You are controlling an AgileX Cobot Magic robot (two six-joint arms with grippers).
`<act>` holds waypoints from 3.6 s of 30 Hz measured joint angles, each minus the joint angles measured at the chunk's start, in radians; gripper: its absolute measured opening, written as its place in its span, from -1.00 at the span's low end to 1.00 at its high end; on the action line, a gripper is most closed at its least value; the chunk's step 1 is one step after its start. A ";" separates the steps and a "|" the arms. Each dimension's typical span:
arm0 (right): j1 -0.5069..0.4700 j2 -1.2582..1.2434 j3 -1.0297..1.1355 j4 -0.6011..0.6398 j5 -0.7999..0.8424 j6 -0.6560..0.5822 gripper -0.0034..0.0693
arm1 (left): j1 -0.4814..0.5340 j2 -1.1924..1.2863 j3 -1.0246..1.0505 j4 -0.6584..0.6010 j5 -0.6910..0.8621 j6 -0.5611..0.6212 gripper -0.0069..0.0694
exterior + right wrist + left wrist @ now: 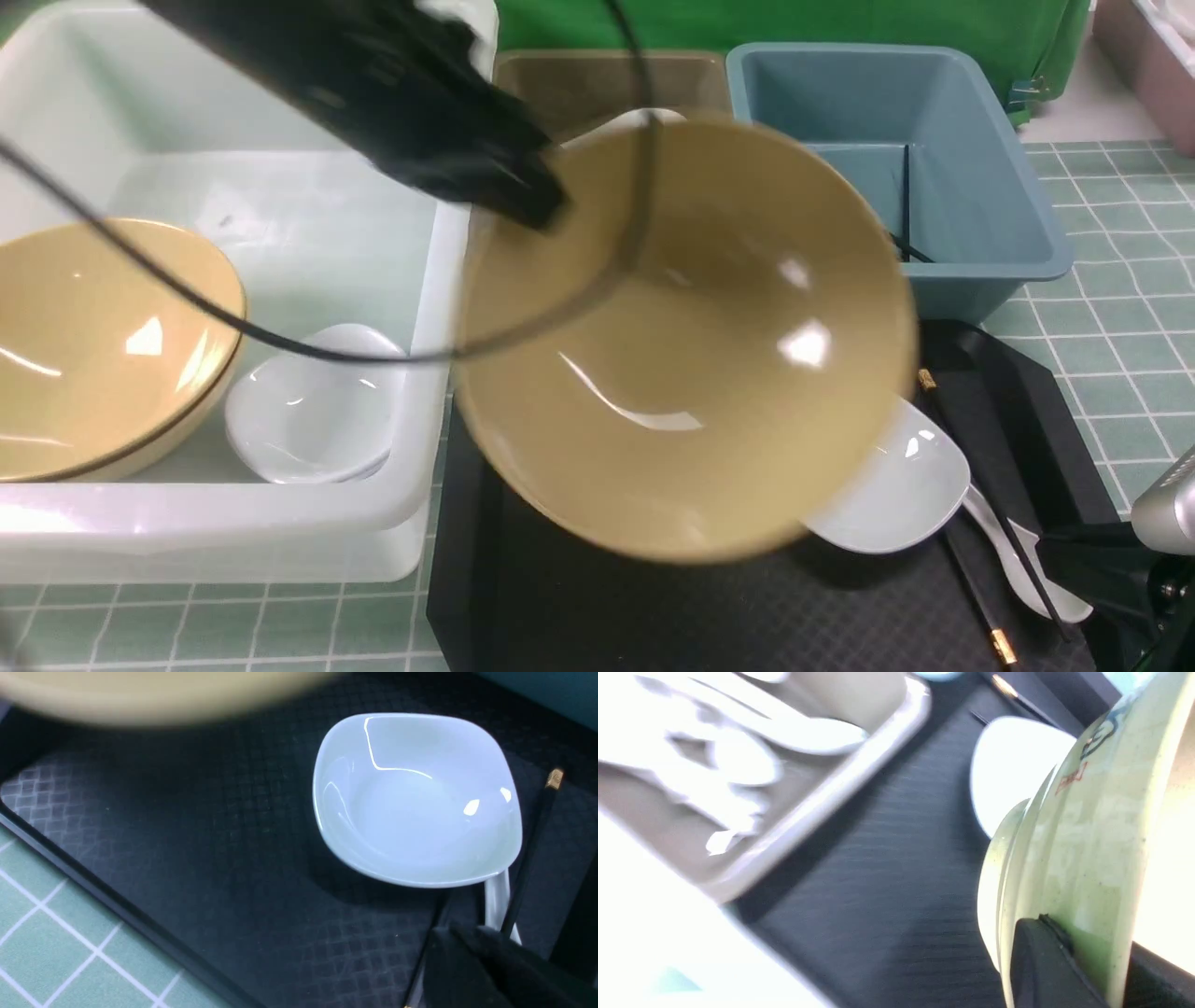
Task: On blue table put chopsticks spoon bowls plates into blue grey white boxes.
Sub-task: 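Place the tan bowl onto the bowl stack in the left bin with the left gripper, then reach for and grasp the small white dish on the black tray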
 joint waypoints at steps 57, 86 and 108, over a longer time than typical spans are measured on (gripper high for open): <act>0.000 0.000 0.052 0.044 -0.076 0.038 -0.51 | 0.562 -0.358 0.408 -0.115 -0.344 -0.067 -0.05; -0.013 0.850 -0.634 -0.264 0.163 0.198 0.42 | 0.126 -1.249 1.179 1.040 -0.611 -0.971 -0.81; -0.069 1.065 -0.749 0.123 0.262 0.026 -0.76 | 0.126 -1.406 1.306 1.207 -0.879 -1.050 -0.81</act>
